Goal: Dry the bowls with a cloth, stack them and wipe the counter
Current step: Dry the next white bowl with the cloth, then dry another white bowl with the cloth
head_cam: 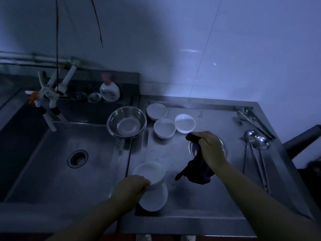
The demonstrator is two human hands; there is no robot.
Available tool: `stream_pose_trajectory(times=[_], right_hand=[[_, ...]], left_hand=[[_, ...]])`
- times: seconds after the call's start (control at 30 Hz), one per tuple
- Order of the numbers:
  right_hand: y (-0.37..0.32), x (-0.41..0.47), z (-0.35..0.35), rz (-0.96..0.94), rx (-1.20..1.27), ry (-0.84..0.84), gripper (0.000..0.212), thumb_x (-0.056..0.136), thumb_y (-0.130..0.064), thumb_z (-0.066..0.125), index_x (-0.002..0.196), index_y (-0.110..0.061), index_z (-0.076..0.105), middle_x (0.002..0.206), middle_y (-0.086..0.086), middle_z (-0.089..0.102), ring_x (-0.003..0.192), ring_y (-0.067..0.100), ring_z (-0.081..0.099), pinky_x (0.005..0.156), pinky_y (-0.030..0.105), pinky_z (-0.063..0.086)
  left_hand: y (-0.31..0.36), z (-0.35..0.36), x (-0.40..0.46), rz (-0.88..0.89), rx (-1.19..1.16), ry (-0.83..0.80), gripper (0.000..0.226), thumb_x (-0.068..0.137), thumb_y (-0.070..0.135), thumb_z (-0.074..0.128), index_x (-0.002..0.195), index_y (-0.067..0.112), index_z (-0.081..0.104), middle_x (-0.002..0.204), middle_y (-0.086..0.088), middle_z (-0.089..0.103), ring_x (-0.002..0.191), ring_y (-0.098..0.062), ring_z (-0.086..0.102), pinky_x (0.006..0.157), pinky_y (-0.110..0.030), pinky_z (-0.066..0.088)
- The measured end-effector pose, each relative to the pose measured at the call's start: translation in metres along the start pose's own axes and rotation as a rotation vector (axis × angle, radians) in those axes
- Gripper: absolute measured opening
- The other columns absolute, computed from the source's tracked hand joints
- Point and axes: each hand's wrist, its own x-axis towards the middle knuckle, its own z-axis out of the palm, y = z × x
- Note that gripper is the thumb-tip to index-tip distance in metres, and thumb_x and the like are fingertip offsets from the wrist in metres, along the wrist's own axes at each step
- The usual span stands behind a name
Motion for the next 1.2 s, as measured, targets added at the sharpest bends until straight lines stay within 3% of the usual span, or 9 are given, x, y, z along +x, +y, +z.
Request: stream_pose_trajectory(times=[0.13, 0.2, 0.33, 0.43, 0.57, 0.77, 0.9, 1.03, 1.2], right_hand=[[0.01, -0.012, 0.009, 0.017, 0.081, 0.033, 0.049, 0.082, 0.004, 0.044, 0.084, -0.036, 0.071, 0.095, 0.005, 0.072, 0.094, 0.018, 0.064, 0.086, 0.014, 0.045], [0.01, -0.016, 0.013, -0.009, 0.078, 0.063, 0.053, 0.081, 0.005, 0.044, 0.081, -0.042, 0.069, 0.086, 0.016, 0.07, 0.084, 0.023, 0.062, 0.08, 0.009, 0.044], [0.008, -0.023, 0.017, -0.016, 0.073, 0.141, 0.054, 0.076, -0.002, 0.044, 0.068, -0.05, 0.065, 0.081, 0.022, 0.066, 0.08, 0.021, 0.056, 0.075, 0.003, 0.041], [0.015, -0.024, 0.016, 0.018, 0.038, 0.121, 0.066, 0.081, 0.011, 0.043, 0.076, -0.05, 0.066, 0.086, 0.008, 0.07, 0.087, 0.017, 0.059, 0.082, 0.011, 0.043], [0.018, -0.026, 0.011, 0.098, 0.022, 0.128, 0.064, 0.083, 0.011, 0.042, 0.082, -0.049, 0.066, 0.089, -0.028, 0.066, 0.092, 0.002, 0.057, 0.082, 0.004, 0.038], [0.022, -0.022, -0.003, 0.144, 0.084, 0.153, 0.05, 0.084, 0.01, 0.042, 0.095, -0.027, 0.073, 0.097, -0.01, 0.068, 0.089, -0.011, 0.057, 0.077, 0.001, 0.039], [0.031, -0.015, -0.014, 0.153, 0.066, 0.164, 0.044, 0.086, 0.008, 0.045, 0.098, -0.023, 0.074, 0.095, -0.018, 0.068, 0.085, -0.013, 0.057, 0.072, 0.0, 0.038], [0.045, -0.007, -0.025, 0.16, 0.046, 0.168, 0.041, 0.088, 0.005, 0.048, 0.099, -0.023, 0.075, 0.094, -0.014, 0.069, 0.085, -0.009, 0.057, 0.071, 0.002, 0.038], [0.068, 0.009, -0.041, 0.163, 0.063, 0.155, 0.043, 0.088, 0.005, 0.048, 0.1, -0.026, 0.075, 0.095, -0.015, 0.067, 0.089, -0.007, 0.057, 0.074, 0.003, 0.039]], left_hand=[[-0.005, 0.016, -0.014, 0.188, 0.18, -0.095, 0.033, 0.045, 0.034, 0.089, 0.073, 0.033, 0.072, 0.07, 0.015, 0.067, 0.063, -0.005, 0.064, 0.049, -0.015, 0.05], [-0.01, 0.023, -0.02, 0.28, 0.186, -0.08, 0.042, 0.033, 0.031, 0.092, 0.071, 0.032, 0.073, 0.067, 0.016, 0.066, 0.06, -0.005, 0.063, 0.047, -0.014, 0.048], [-0.014, 0.029, -0.025, 0.427, 0.25, -0.057, 0.041, 0.036, 0.033, 0.094, 0.071, 0.028, 0.074, 0.069, 0.014, 0.068, 0.062, -0.006, 0.065, 0.054, -0.015, 0.051], [-0.015, 0.031, -0.026, 0.49, 0.271, -0.057, 0.034, 0.042, 0.032, 0.093, 0.069, 0.027, 0.073, 0.065, 0.012, 0.066, 0.06, -0.007, 0.063, 0.053, -0.015, 0.049], [-0.016, 0.036, -0.027, 0.525, 0.267, -0.056, 0.031, 0.044, 0.031, 0.091, 0.067, 0.026, 0.071, 0.062, 0.012, 0.063, 0.059, -0.008, 0.062, 0.051, -0.016, 0.046], [-0.014, 0.035, -0.017, 0.51, 0.228, -0.023, 0.029, 0.05, 0.038, 0.084, 0.075, 0.028, 0.073, 0.068, 0.014, 0.067, 0.062, -0.005, 0.063, 0.055, -0.014, 0.049], [0.0, 0.017, 0.017, 0.344, 0.128, 0.061, 0.028, 0.066, 0.036, 0.073, 0.092, 0.025, 0.072, 0.084, 0.008, 0.071, 0.072, -0.011, 0.068, 0.062, -0.02, 0.053], [0.017, 0.002, 0.082, -0.07, -0.166, 0.142, 0.032, 0.092, 0.023, 0.055, 0.123, 0.017, 0.06, 0.118, -0.001, 0.065, 0.107, -0.018, 0.06, 0.09, -0.026, 0.042], [0.015, 0.001, 0.17, -0.564, -0.549, 0.15, 0.033, 0.092, 0.023, 0.051, 0.122, 0.011, 0.055, 0.116, -0.013, 0.063, 0.105, -0.029, 0.059, 0.087, -0.033, 0.045]])
